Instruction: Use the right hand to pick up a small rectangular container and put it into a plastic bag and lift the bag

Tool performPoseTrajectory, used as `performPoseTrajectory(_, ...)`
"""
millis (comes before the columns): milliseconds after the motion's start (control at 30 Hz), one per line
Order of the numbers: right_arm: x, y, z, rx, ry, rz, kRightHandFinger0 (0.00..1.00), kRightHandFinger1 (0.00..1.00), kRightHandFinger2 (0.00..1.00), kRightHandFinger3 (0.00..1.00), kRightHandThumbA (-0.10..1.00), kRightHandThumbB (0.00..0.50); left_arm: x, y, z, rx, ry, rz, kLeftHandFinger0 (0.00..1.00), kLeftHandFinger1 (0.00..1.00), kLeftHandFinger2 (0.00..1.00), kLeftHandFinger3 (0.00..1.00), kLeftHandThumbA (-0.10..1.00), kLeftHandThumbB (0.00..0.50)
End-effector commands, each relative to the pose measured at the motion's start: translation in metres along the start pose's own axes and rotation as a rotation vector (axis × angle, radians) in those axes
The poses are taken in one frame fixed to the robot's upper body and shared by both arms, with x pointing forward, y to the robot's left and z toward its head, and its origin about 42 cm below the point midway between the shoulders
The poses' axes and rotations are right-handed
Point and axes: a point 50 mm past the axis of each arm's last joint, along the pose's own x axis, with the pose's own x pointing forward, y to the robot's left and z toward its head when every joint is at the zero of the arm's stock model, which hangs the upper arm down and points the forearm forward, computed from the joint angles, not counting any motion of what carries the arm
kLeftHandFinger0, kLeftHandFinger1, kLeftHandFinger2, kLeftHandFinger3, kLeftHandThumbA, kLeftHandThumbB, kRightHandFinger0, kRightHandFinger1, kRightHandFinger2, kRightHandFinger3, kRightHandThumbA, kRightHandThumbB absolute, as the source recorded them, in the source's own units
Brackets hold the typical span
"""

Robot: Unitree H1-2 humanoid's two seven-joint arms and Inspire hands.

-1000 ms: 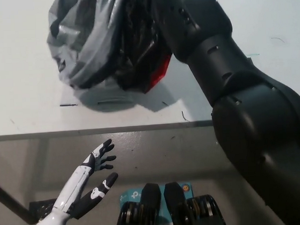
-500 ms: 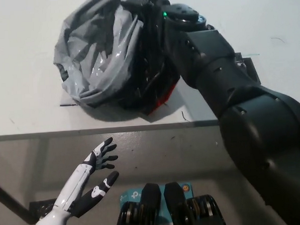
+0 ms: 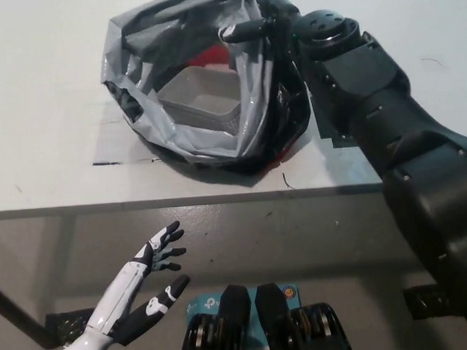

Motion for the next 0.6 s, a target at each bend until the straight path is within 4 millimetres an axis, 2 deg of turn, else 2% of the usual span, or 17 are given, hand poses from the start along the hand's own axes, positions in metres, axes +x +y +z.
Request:
performPoseTrajectory(0, -0.011, -0.014, 0.062, -0.100, -0.106, 0.005, 1.00, 1.00, 1.00, 1.00, 0.75, 0.437, 0.001, 0.007, 0.009, 0.023, -0.045, 0.002, 0.81, 0.91, 1.00, 1.00, 0.83, 0.259)
performPoseTrajectory(33, -0.013, -0.017, 0.068, -0.089, -0.135, 0.001, 1.00, 1.00, 1.00, 1.00, 0.71, 0.438, 0.001, 0.007, 0.009, 0.024, -0.046, 0.005, 0.82, 0.93, 1.00, 1.00, 0.84, 0.259)
performPoseTrajectory(100, -0.015, -0.021, 0.076, -0.106, -0.164, -0.009, 1.00, 1.00, 1.00, 1.00, 0.74, 0.450, 0.002, 0.008, 0.009, 0.025, -0.048, 0.006, 0.82, 0.93, 1.00, 1.00, 0.84, 0.260)
performPoseTrajectory(133, -0.016, -0.023, 0.081, -0.172, -0.175, -0.023, 1.00, 1.00, 1.00, 1.00, 0.84, 0.435, 0.001, 0.008, 0.009, 0.027, -0.047, 0.007, 0.83, 0.93, 1.00, 1.00, 0.84, 0.260)
performPoseTrajectory(200, -0.019, -0.026, 0.089, -0.242, -0.181, -0.038, 1.00, 1.00, 1.00, 1.00, 0.89, 0.441, 0.000, 0.008, 0.009, 0.025, -0.042, 0.010, 0.83, 0.94, 1.00, 1.00, 0.84, 0.259)
performPoseTrajectory(300, -0.022, -0.028, 0.099, -0.295, -0.191, -0.058, 1.00, 1.00, 1.00, 1.00, 0.89, 0.443, 0.001, 0.008, 0.009, 0.022, -0.043, 0.010, 0.83, 0.94, 1.00, 1.00, 0.83, 0.258)
performPoseTrajectory(367, -0.025, -0.028, 0.105, -0.404, -0.199, -0.092, 1.00, 1.00, 1.00, 1.00, 0.89, 0.462, 0.000, 0.008, 0.009, 0.017, -0.043, 0.010, 0.83, 0.95, 1.00, 1.00, 0.83, 0.258)
performPoseTrajectory(500, -0.026, -0.025, 0.110, -0.624, -0.205, -0.193, 1.00, 1.00, 1.00, 1.00, 0.96, 0.496, 0.000, 0.008, 0.009, 0.024, -0.043, 0.011, 0.84, 0.94, 1.00, 1.00, 0.82, 0.256)
performPoseTrajectory(533, -0.027, -0.024, 0.110, -0.734, -0.256, -0.283, 1.00, 1.00, 1.00, 1.00, 0.93, 0.495, 0.000, 0.008, 0.009, 0.023, -0.045, 0.010, 0.84, 0.94, 1.00, 1.00, 0.82, 0.255)
performPoseTrajectory(567, -0.027, -0.023, 0.110, -0.773, -0.280, -0.317, 1.00, 1.00, 1.00, 1.00, 0.92, 0.495, 0.000, 0.008, 0.009, 0.023, -0.046, 0.010, 0.84, 0.94, 1.00, 1.00, 0.82, 0.255)
